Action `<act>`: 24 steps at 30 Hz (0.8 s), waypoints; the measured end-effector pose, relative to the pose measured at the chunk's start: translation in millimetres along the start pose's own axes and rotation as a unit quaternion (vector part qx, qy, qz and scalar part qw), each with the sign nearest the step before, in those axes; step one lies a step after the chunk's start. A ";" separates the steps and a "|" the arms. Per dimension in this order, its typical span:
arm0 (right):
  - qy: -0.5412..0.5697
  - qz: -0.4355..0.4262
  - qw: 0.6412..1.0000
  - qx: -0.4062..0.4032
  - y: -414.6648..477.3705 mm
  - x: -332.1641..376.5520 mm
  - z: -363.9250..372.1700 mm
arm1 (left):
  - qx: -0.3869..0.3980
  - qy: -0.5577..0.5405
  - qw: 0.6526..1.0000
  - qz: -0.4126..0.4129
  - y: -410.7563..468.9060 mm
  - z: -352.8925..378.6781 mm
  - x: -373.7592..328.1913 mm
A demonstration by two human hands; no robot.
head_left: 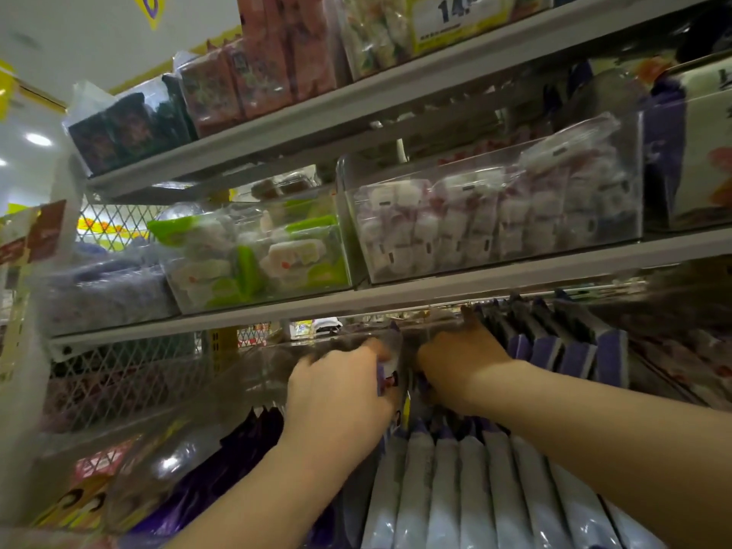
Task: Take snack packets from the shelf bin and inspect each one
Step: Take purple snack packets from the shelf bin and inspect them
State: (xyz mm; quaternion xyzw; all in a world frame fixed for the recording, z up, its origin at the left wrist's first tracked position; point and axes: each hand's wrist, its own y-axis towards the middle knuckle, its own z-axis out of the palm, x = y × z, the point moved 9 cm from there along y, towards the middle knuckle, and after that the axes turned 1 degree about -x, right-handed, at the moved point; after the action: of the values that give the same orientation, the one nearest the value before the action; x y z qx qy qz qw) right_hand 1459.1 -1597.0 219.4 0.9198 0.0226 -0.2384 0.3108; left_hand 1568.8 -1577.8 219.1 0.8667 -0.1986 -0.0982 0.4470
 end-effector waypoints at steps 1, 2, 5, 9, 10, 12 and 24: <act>0.001 0.000 1.000 -0.001 -0.5 -0.2 0.4 | 0.011 0.028 0.999 0.012 7.4 7.7 -5.8; 0.004 -0.001 1.000 -0.002 -0.8 -0.5 1.0 | 0.028 0.052 0.998 0.023 15.0 16.3 -11.3; 0.025 -0.002 1.000 -0.011 -1.7 -2.1 0.1 | 0.103 0.090 0.990 0.038 37.1 41.8 -24.3; 0.019 -0.019 1.000 -0.003 -2.2 -2.1 4.1 | 0.107 0.098 0.988 0.049 49.9 53.5 -28.4; 0.019 -0.021 1.000 -0.004 -2.8 -2.4 4.9 | 0.099 0.108 0.987 0.059 49.5 54.6 -29.6; 0.026 -0.024 0.999 -0.020 -4.2 -2.8 4.6 | 0.095 0.130 0.983 0.084 45.8 56.7 -31.4; 0.095 -0.037 0.994 0.040 -2.7 -4.5 8.5 | 0.367 0.083 0.922 0.093 23.3 98.9 -19.7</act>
State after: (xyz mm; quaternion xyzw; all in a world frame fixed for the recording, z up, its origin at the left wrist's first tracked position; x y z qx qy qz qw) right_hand 1450.9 -1599.2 213.9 0.9484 0.0771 -0.1618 0.2614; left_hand 1510.7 -1654.2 180.5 0.9526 -0.2626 0.0965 0.1194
